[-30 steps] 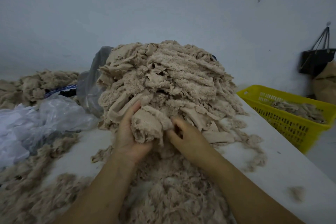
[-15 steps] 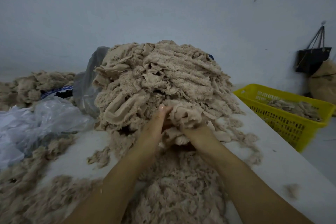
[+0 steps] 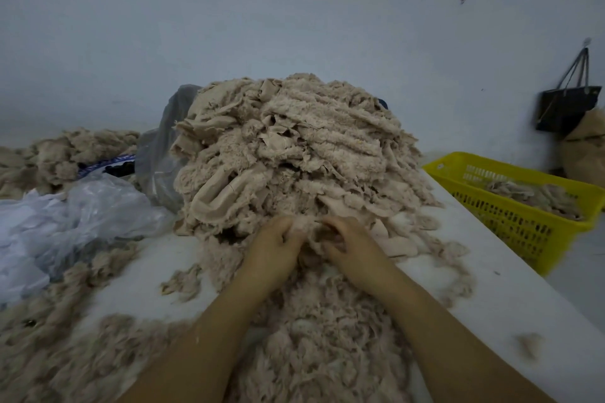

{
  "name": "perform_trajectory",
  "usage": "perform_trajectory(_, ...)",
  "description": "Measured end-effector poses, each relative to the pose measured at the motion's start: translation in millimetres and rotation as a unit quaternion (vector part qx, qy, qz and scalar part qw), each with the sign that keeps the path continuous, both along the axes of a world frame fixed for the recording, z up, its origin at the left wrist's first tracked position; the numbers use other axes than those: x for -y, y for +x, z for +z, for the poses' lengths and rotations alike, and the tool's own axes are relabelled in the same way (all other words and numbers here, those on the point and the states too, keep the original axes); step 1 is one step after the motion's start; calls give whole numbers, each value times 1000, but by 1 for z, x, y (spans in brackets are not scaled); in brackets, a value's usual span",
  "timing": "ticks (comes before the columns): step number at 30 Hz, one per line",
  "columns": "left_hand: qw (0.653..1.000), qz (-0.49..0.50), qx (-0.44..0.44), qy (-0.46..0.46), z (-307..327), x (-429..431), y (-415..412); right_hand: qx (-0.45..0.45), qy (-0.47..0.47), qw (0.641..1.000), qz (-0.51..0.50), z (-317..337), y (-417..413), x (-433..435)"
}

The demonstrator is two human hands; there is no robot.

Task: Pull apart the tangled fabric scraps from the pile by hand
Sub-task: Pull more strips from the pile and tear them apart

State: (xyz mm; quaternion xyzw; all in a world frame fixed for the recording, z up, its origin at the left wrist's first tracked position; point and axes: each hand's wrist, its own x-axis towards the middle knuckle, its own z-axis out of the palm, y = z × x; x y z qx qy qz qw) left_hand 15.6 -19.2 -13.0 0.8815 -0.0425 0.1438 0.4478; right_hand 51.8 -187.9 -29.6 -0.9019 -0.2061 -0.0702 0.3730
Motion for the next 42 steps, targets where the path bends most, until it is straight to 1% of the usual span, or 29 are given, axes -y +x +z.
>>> perform_trajectory(1, 995, -8, 3, -102, 4, -1, -1, 16, -38, 999, 13, -2, -1, -3)
perform_trajectory(2, 978, -37, -7, -207, 6, -1, -3, 27, -50, 998, 15, -2, -3, -5)
perform_trajectory(4, 916, -93, -60, -386, 12, 3, -6, 35, -14, 999, 1, 4, -4, -6)
perform_trajectory(5, 887, -105, -78, -443, 13, 4, -6, 40, 0, 999, -7, 8, -5, -5)
perform_trajectory(7, 855, -105, -60, -505, 20, -1, -4, 55, 7, 998, -35, 12, -5, 0)
perform_trajectory(8, 835, -90, -38, -542, 24, -6, -3, 60, 8, 996, -66, 13, -4, 6)
perform_trajectory(10, 773, -44, 0, -633, 29, -22, 1, 46, 42, 984, -168, 13, 0, 23)
perform_trajectory(11, 748, -23, 10, -664, 31, -28, 2, 23, 81, 973, -215, 13, 1, 32)
perform_trajectory(12, 735, -8, 10, -678, 30, -32, 3, -2, 116, 964, -241, 13, 3, 37)
perform_trajectory(13, 727, -4, -2, -686, 30, -32, 2, -19, 134, 960, -244, 14, 2, 38)
perform_trajectory(14, 724, -13, -19, -689, 29, -29, 3, -26, 131, 964, -228, 16, 0, 33)
perform_trajectory(16, 718, -36, -54, -693, 27, -22, 2, -11, 96, 978, -187, 20, -4, 19)
perform_trajectory(17, 712, -44, -65, -698, 28, -21, 1, 6, 61, 981, -185, 20, -5, 14)
perform_trajectory(18, 700, -55, -73, -709, 29, -21, 0, 22, 11, 980, -200, 21, -5, 12)
perform_trajectory(20, 677, -77, -80, -727, 35, -26, -4, 34, -77, 962, -261, 22, -2, 19)
perform_trajectory(22, 668, -92, -73, -735, 39, -34, -7, 6, -100, 943, -317, 20, 0, 34)
perform_trajectory(24, 649, -107, -63, -750, 40, -42, -6, -28, -100, 934, -342, 19, -1, 42)
perform_trajectory(26, 644, -110, -56, -755, 40, -43, -5, -19, -108, 939, -325, 18, -3, 41)
perform_trajectory(27, 650, -102, -60, -751, 39, -39, -5, 6, -101, 948, -302, 17, -4, 36)
perform_trajectory(28, 660, -90, -69, -742, 38, -32, -6, 46, -79, 960, -266, 19, -6, 27)
perform_trajectory(30, 690, -81, -108, -711, 35, -15, -8, 146, -44, 976, -156, 27, -16, 3)
perform_trajectory(32, 721, -94, -138, -673, 33, 1, -11, 202, -70, 975, -60, 28, -24, -18)
perform_trajectory(34, 745, -105, -150, -642, 29, 8, -12, 225, -103, 969, -19, 24, -25, -25)
perform_trajectory(36, 751, -131, -159, -628, 27, 10, -14, 207, -102, 972, -36, 22, -20, -20)
perform_trajectory(37, 755, -147, -162, -618, 27, 12, -15, 185, -77, 978, -51, 20, -18, -16)
perform_trajectory(38, 760, -163, -166, -607, 28, 13, -18, 147, -24, 986, -76, 18, -16, -11)
perform_trajectory(39, 764, -170, -163, -600, 28, 14, -19, 93, 52, 988, -109, 19, -14, -6)
perform_trajectory(40, 762, -170, -161, -603, 30, 15, -20, 34, 139, 979, -146, 21, -12, 0)
perform_trajectory(42, 747, -169, -158, -624, 31, 12, -19, -76, 285, 937, -185, 26, -9, 8)
